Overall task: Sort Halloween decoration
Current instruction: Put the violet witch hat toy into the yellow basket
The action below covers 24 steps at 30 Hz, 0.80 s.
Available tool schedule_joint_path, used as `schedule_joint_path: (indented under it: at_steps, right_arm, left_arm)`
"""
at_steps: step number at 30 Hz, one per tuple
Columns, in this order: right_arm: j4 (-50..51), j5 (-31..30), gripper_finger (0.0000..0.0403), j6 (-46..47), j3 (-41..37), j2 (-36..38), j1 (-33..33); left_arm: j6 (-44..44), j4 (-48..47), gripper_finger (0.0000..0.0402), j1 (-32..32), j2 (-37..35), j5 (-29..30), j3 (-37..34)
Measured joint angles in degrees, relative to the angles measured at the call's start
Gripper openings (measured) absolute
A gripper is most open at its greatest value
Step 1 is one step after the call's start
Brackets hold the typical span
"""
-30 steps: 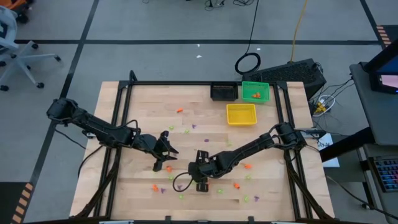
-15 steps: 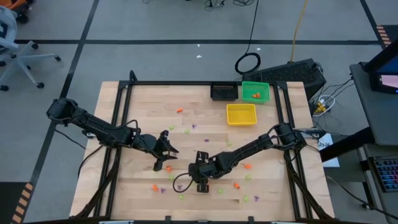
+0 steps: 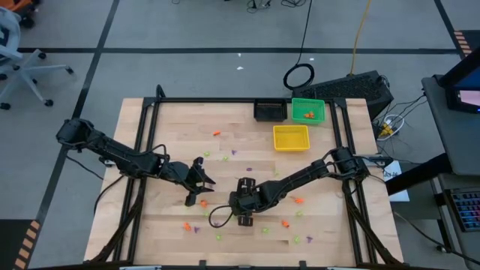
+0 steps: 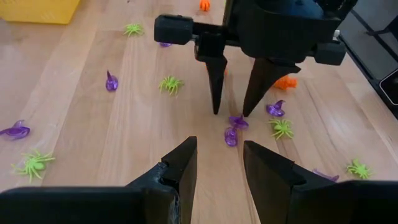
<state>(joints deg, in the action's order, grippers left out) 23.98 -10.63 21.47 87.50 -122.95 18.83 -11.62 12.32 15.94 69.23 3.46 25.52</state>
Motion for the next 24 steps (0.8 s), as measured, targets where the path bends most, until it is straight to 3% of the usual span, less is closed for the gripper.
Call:
schedule_joint_path:
  at_steps: [10,24]
  right_arm:
    - [-4.0,0.3,0.0155,-0.4,0.0,0.0,-0.1]
    - [-4.3,3.4,0.0136,-12.2,0.0,-0.6,-0.6]
  left_arm:
    - [0.0,0.0,0.0134,0.0,0.0,0.0,0.0]
    - [0.0,0.1,0.0134,0.0,0.0,0.0,0.0]
